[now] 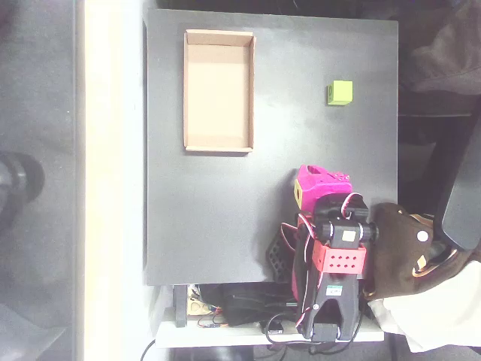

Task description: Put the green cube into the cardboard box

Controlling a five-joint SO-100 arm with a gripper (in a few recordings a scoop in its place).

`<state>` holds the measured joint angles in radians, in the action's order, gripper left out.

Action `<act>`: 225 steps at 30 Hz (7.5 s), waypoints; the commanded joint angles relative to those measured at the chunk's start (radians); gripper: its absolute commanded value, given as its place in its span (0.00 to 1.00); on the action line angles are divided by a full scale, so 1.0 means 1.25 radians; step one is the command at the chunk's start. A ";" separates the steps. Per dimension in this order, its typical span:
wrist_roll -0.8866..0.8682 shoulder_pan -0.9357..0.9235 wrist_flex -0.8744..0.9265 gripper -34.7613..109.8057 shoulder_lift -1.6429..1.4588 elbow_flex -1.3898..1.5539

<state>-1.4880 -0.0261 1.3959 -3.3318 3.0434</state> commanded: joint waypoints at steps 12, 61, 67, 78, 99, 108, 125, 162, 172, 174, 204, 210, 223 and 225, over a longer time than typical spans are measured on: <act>-0.013 -0.006 0.012 0.25 0.005 -0.313; -0.004 -0.164 -0.004 0.32 1.237 -1.269; -0.004 -0.160 -0.018 0.42 1.297 -1.268; -0.004 -0.151 -0.020 0.43 1.439 -1.268; -0.005 -0.072 -0.020 0.44 1.566 -1.262; -0.005 -0.094 -0.020 0.44 1.576 -1.266; -0.005 -0.133 -0.020 0.44 1.635 -1.268; -0.004 -0.119 -0.139 0.43 1.743 -1.252; -0.005 -0.120 -0.148 0.40 1.745 -1.252; -0.005 -0.120 -0.148 0.37 1.744 -1.252; -0.005 -0.120 -0.139 0.26 1.377 -1.260; -0.005 -0.104 -0.139 0.26 1.244 -1.254; -0.005 -0.016 -0.147 0.26 1.064 -1.260; -0.005 0.022 -0.147 0.26 1.048 -1.259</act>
<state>-1.4849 -0.0383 1.2180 -1.9512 1.4726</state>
